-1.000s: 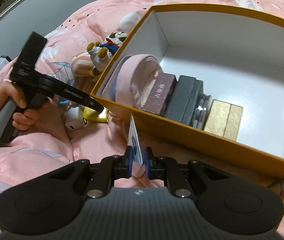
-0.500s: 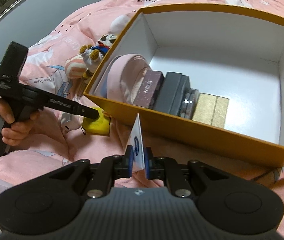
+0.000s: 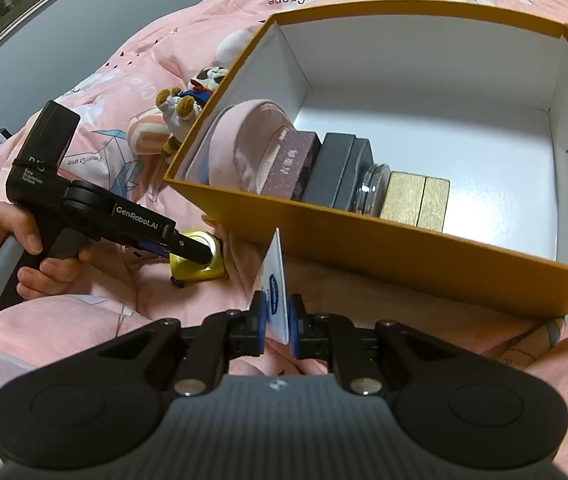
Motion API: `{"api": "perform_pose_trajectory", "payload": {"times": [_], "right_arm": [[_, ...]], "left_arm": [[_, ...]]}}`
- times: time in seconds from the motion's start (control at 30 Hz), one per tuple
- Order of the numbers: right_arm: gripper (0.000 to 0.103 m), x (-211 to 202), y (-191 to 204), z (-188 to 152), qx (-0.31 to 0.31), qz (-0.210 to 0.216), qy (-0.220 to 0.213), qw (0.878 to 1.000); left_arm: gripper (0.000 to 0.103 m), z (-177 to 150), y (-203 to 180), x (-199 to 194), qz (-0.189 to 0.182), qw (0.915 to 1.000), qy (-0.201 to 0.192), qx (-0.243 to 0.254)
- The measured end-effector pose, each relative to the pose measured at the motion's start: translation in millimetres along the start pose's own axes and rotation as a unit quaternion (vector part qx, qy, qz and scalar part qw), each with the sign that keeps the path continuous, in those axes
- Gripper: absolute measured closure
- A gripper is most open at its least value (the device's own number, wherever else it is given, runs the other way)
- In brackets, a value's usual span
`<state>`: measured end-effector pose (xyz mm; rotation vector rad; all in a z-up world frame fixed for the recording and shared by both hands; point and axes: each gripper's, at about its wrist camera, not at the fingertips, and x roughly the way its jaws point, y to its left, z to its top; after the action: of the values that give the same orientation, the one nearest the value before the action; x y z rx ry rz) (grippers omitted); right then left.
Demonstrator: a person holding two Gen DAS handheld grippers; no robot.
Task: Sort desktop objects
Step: 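Lift the tape measure with the left gripper while the right gripper carries the tube over the box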
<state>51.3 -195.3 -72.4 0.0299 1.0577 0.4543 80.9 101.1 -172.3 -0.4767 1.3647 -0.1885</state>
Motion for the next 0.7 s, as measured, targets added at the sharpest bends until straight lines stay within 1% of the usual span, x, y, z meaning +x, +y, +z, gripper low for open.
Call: {"api": "perform_pose_trajectory", "payload": {"times": [0.03,0.07,0.1,0.13,0.2,0.3,0.37,0.5,0.67,0.7], "right_arm": [[0.091,0.9,-1.4,-0.6,0.005,-0.001,0.000,1.000],[0.091,0.8,-2.3,-1.0,0.009,-0.002,-0.001,1.000],[0.091,0.0,-4.1,-1.3,0.015,-0.002,-0.001,1.000],[0.091,-1.4,-5.8,-1.3,0.020,-0.001,-0.003,1.000],[0.092,-6.4,-9.1,-1.8,0.030,0.001,-0.009,1.000],[0.093,-17.8,-14.1,-1.5,0.044,0.010,-0.020,0.999],[0.093,-27.7,-16.6,-0.7,0.050,0.016,-0.030,0.998],[0.093,-49.6,-17.4,2.9,0.046,0.011,-0.050,0.998],[0.093,-81.2,-20.9,6.8,0.047,0.020,-0.076,0.996],[0.093,-88.0,-22.7,8.7,0.050,0.024,-0.083,0.995]], "left_arm": [[0.043,-0.9,-0.8,0.9,0.001,1.0000,0.000,0.002],[0.047,-2.2,-3.0,-0.1,0.006,0.9999,-0.004,0.008],[0.052,-3.6,-5.0,-2.2,0.011,0.9998,-0.008,0.013],[0.055,-4.7,-5.4,-5.0,0.012,0.9997,-0.014,0.014],[0.065,-6.5,-2.4,-12.2,0.007,0.9997,-0.025,0.003],[0.071,-10.8,1.1,-23.3,-0.005,0.9993,-0.037,-0.008],[0.073,-13.5,0.4,-28.6,-0.007,0.9990,-0.044,-0.006],[0.079,-18.3,-3.8,-44.3,-0.012,0.9981,-0.061,0.001],[0.080,-25.4,-7.5,-72.5,-0.029,0.9961,-0.083,0.011],[0.080,-34.0,-14.0,-74.8,-0.033,0.9956,-0.086,0.014]]}}
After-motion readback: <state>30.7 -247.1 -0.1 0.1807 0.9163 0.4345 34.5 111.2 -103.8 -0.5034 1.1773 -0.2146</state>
